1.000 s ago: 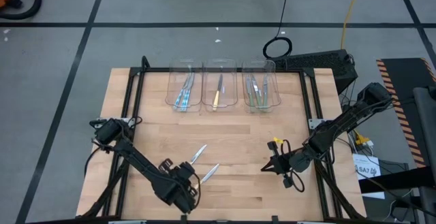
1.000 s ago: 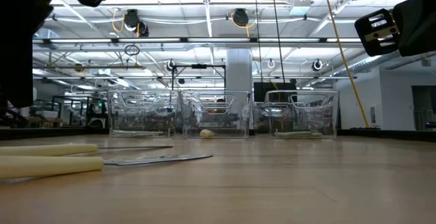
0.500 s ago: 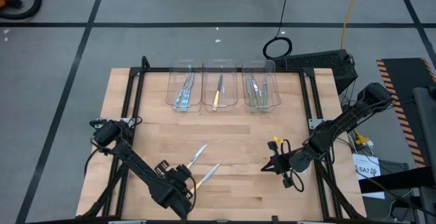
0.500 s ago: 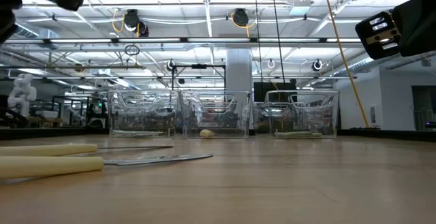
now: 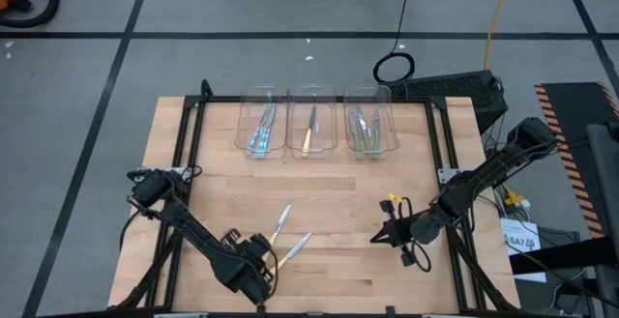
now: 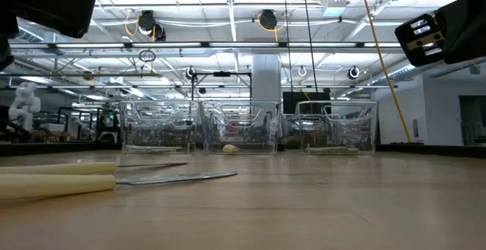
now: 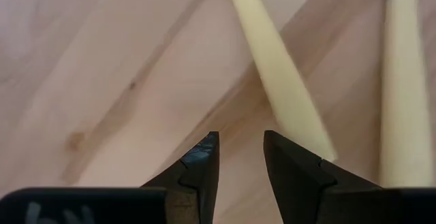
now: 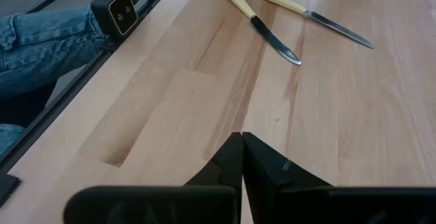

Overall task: Sort silverware by color (type)
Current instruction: Put the yellow knife into the middle transparent bin

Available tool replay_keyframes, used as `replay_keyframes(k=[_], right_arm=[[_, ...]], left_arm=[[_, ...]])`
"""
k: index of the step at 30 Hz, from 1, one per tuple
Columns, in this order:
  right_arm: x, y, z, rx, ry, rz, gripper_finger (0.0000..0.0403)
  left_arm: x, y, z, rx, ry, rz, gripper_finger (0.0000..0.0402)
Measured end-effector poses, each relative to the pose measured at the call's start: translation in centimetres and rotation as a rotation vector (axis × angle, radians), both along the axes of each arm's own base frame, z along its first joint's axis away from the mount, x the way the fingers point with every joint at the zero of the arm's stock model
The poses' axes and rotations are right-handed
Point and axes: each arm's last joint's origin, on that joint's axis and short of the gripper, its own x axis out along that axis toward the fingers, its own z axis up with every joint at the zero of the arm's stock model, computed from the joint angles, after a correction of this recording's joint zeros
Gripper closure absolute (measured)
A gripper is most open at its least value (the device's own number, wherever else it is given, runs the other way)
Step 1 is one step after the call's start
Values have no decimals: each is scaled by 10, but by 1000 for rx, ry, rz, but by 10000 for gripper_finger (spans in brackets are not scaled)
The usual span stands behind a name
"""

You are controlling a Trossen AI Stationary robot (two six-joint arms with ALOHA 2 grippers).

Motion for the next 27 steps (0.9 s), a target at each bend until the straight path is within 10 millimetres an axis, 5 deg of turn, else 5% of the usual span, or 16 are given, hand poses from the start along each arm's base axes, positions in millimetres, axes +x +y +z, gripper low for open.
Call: replay_keyframes(k=[15,27], right_arm=[[0,-1,0,3,1,-5,401],[0,-1,0,3,1,-5,401]], left_arm=[[2,2,3,-41,-41,187,267],[4,-1,3,-73,-63,188,113]])
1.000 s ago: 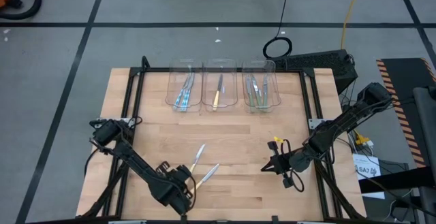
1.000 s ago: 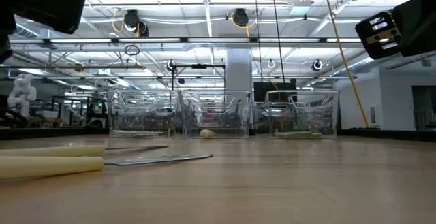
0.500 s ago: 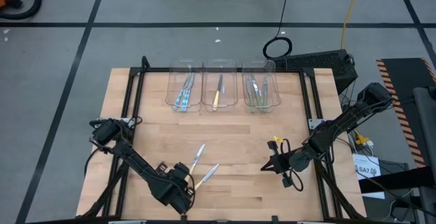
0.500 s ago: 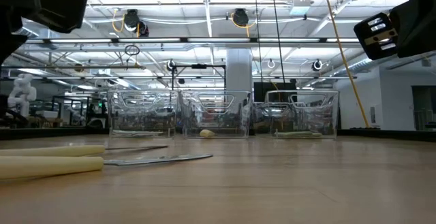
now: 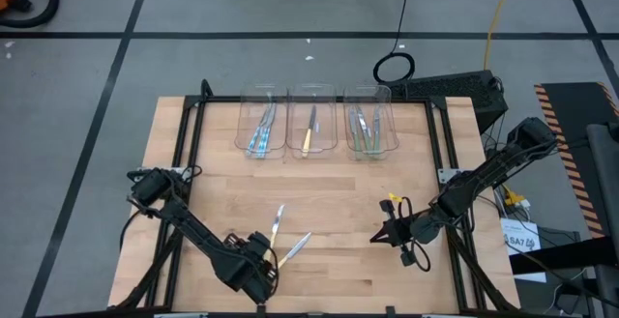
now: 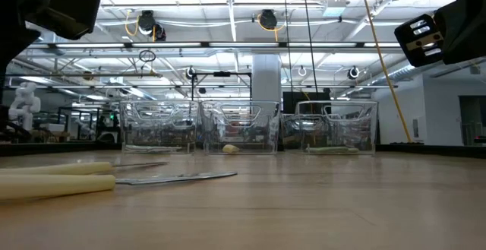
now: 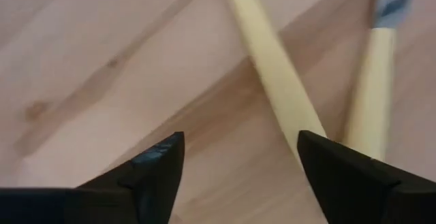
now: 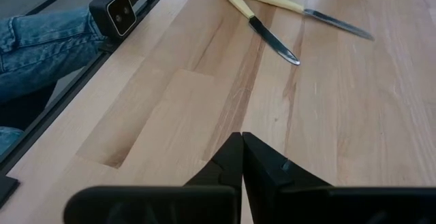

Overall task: Sort silverware by color (type)
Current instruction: Put the yellow knife into the middle transparent bin

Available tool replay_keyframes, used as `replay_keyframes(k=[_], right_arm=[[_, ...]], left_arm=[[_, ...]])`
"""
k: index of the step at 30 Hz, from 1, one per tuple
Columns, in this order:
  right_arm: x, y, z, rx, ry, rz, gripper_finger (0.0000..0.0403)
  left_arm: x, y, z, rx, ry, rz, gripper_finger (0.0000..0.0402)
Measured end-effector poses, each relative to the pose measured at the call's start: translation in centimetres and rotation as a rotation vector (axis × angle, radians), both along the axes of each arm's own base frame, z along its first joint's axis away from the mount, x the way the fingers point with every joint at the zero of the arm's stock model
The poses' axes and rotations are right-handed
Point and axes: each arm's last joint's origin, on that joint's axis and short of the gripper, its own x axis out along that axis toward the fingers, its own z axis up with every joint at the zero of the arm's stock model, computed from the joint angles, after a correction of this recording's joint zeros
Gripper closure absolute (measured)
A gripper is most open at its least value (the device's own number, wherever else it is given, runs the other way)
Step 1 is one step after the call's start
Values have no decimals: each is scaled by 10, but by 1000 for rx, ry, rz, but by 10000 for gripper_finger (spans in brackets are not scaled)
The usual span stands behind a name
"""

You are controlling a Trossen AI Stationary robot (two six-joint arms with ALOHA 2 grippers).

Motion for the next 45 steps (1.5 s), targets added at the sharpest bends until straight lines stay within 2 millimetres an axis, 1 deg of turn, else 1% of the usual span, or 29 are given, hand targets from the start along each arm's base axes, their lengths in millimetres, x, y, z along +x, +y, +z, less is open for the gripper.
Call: replay_keyframes(k=[4,9,12,16,19,22,26,28,29,35,38,43,45], right_arm=[[0,0,0,0,0,0,401],[0,0,0,0,0,0,401],[0,0,0,0,0,0,401],[0,0,0,0,0,0,401],[0,0,0,1,0,0,401],[0,0,0,0,0,0,401],[0,0,0,0,0,0,401],[0,0,0,0,0,0,401],[0,0,0,0,0,0,401],[0,0,0,0,0,-2,401],[0,0,0,0,0,-2,401],[0,0,0,-1,-1,-2,401],[0,0,0,-2,-1,-1,401]], left_arm=[[4,-3,0,-26,-49,-19,92],[4,-3,0,-26,-51,-12,90],[5,-5,8,-9,-55,4,89],[13,-8,20,20,-152,42,89],[15,-9,23,20,-182,76,89],[16,-10,13,40,-160,80,89],[18,-13,-5,38,-94,79,95],[18,-14,-16,47,-57,70,105],[19,-15,-19,49,-56,66,112],[20,-16,-20,54,-76,66,166],[21,-16,-21,55,-77,56,207],[23,-16,-24,67,-79,26,291],[23,-15,-25,79,-74,23,317]])
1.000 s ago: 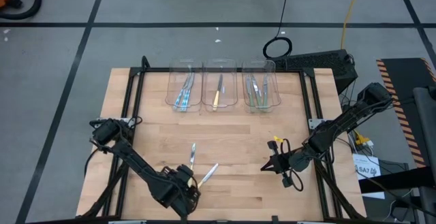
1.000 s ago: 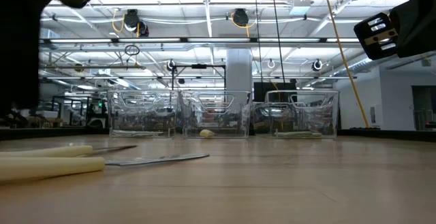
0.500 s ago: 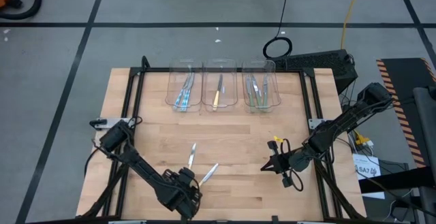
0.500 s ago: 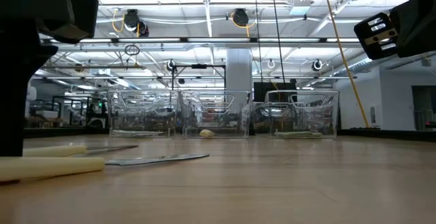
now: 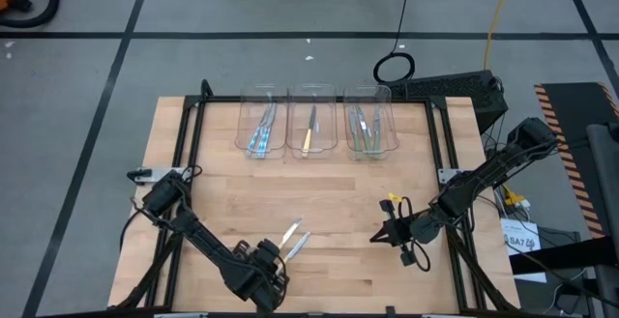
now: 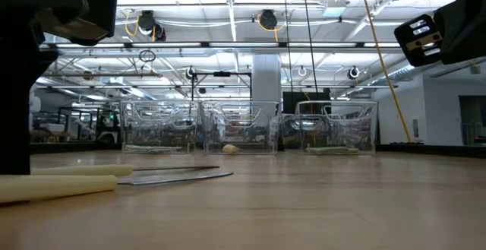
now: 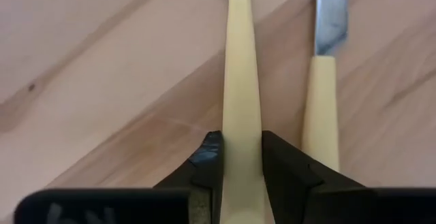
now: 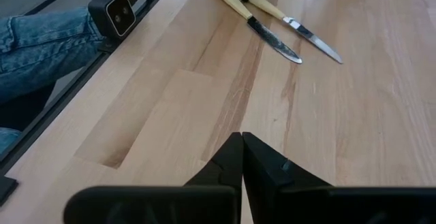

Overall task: Sort silverware by color (type)
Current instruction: Put the yellow knife into the middle transparent bin

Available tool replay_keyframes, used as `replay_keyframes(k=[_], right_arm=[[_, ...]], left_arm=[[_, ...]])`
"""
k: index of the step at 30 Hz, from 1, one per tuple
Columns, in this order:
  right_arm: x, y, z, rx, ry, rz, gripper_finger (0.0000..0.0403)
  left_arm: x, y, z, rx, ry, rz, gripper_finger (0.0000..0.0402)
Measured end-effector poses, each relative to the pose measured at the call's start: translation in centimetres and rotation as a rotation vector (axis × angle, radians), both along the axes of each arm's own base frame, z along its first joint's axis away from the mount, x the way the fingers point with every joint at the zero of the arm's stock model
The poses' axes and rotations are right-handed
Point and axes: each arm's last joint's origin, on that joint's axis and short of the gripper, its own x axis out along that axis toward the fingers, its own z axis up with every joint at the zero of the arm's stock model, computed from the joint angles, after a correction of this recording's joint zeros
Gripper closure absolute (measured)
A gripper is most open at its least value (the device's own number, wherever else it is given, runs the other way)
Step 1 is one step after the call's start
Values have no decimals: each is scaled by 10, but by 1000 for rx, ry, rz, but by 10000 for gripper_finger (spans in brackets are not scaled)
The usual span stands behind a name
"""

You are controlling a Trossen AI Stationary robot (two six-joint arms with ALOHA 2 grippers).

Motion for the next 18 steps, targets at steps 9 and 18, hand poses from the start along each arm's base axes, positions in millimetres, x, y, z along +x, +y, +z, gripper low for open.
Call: replay_keyframes(k=[9,18], right_arm=[[0,0,0,-4,2,0,401],[0,-1,0,-11,0,1,401]], left_arm=[[6,11,-2,96,-21,-2,319],[16,8,29,210,-44,-35,319]])
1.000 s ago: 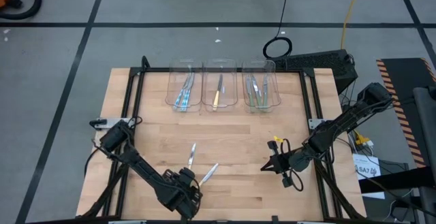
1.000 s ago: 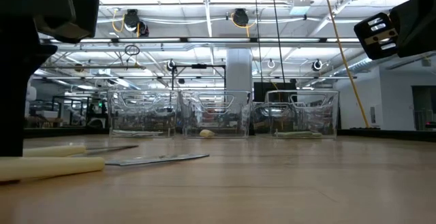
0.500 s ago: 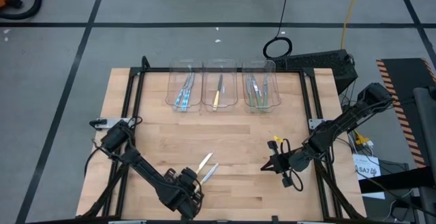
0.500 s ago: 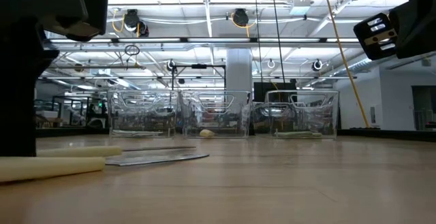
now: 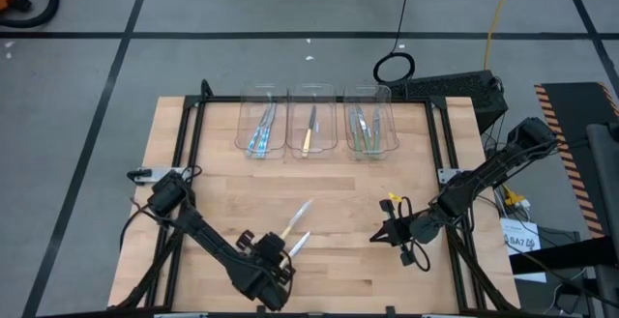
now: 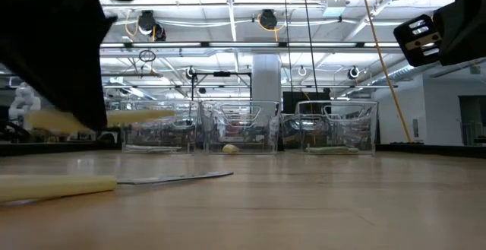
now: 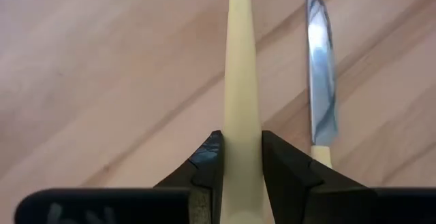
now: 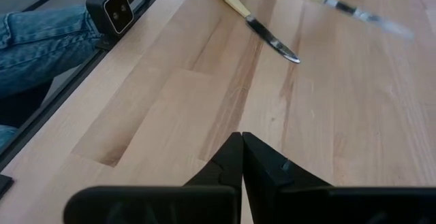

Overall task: Sort silverware by color (type)
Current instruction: Put the yellow knife into the middle transparent bin

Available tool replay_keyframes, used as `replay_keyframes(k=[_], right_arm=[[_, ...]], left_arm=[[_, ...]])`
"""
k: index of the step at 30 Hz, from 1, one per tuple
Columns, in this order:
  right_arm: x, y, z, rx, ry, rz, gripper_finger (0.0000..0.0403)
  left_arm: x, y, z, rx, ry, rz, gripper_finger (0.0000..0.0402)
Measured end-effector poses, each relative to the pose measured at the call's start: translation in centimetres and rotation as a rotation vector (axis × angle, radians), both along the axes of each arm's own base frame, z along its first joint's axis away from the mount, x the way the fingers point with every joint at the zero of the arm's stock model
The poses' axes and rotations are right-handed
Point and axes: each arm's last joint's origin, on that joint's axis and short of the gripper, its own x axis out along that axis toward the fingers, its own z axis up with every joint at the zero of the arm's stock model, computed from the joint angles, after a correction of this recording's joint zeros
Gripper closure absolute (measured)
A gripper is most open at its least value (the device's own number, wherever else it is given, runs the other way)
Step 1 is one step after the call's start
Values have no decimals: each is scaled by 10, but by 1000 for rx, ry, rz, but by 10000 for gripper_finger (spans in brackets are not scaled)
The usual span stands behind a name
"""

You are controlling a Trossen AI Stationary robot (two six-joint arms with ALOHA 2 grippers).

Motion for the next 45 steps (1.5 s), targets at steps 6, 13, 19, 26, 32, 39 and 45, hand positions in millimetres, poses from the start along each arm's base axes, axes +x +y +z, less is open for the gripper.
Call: replay_keyframes(k=[6,13,19,26,32,39,45], right_arm=[[0,0,0,-2,-1,1,401],[0,0,0,-18,-7,10,401],[0,0,0,-16,-7,6,401],[0,0,0,-21,-12,-6,401],[2,-4,1,-76,-57,-106,401],[4,-7,5,-132,-139,-244,401],[10,-5,19,-79,-274,-293,401]], left_arm=[[14,1,29,47,-42,-53,319],[35,4,69,114,-156,-143,319],[46,9,101,228,-246,-197,319],[52,15,114,332,-290,-218,319],[53,17,117,431,-334,-209,319],[53,15,118,536,-401,-187,319],[63,15,101,595,-395,-179,319]])
